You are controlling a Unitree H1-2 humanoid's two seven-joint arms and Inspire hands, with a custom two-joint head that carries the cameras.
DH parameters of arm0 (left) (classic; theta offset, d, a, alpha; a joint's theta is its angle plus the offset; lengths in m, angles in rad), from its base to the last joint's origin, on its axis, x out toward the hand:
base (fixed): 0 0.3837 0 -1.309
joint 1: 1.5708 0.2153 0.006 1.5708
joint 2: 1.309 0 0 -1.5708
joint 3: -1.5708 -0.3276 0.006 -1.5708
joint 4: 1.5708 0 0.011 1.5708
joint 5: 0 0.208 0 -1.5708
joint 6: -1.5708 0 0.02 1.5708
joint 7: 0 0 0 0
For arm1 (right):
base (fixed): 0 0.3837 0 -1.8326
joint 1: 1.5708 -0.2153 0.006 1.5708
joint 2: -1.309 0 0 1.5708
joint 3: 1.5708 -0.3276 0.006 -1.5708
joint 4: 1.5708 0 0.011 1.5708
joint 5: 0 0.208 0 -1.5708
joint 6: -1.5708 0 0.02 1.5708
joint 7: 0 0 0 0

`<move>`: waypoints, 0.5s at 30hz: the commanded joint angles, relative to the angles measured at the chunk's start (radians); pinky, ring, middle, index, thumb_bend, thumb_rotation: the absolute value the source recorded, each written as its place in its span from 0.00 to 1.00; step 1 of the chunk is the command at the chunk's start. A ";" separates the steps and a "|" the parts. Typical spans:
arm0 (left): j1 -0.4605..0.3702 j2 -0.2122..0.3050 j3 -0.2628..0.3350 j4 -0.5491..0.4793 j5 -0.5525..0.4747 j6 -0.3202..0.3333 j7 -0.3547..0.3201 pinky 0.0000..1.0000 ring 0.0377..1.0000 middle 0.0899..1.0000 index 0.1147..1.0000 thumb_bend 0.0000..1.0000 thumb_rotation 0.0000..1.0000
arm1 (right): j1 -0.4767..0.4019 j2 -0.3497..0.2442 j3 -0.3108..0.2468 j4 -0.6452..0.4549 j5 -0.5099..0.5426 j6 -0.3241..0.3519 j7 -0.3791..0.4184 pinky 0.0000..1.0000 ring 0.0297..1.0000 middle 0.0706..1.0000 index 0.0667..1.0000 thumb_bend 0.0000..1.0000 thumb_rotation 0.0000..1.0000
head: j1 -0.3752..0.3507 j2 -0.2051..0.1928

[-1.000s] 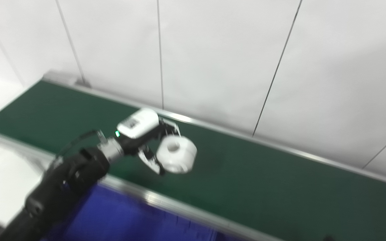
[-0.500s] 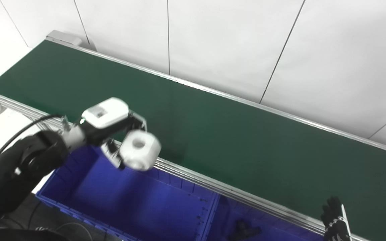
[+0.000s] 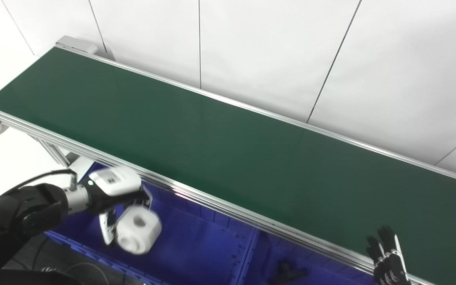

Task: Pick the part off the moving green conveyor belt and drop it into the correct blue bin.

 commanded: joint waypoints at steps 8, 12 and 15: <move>-0.039 -0.002 0.041 0.014 -0.083 -0.022 0.057 0.55 0.63 0.66 0.59 0.88 0.14 | 0.013 0.005 0.000 -0.045 0.005 -0.009 0.002 0.97 0.96 1.00 1.00 0.73 0.95 | 0.012 -0.003; -0.043 0.004 0.061 0.015 -0.155 -0.054 0.080 0.51 0.62 0.67 0.60 0.90 0.14 | 0.011 0.004 0.002 -0.043 -0.001 -0.011 0.003 0.98 0.97 1.00 1.00 0.73 0.95 | 0.009 -0.003; -0.034 0.007 0.072 -0.003 -0.224 -0.076 0.082 0.51 0.61 0.65 0.59 0.94 0.18 | 0.011 0.005 0.003 -0.039 -0.001 -0.018 0.003 0.97 0.97 1.00 1.00 0.73 0.95 | 0.007 -0.005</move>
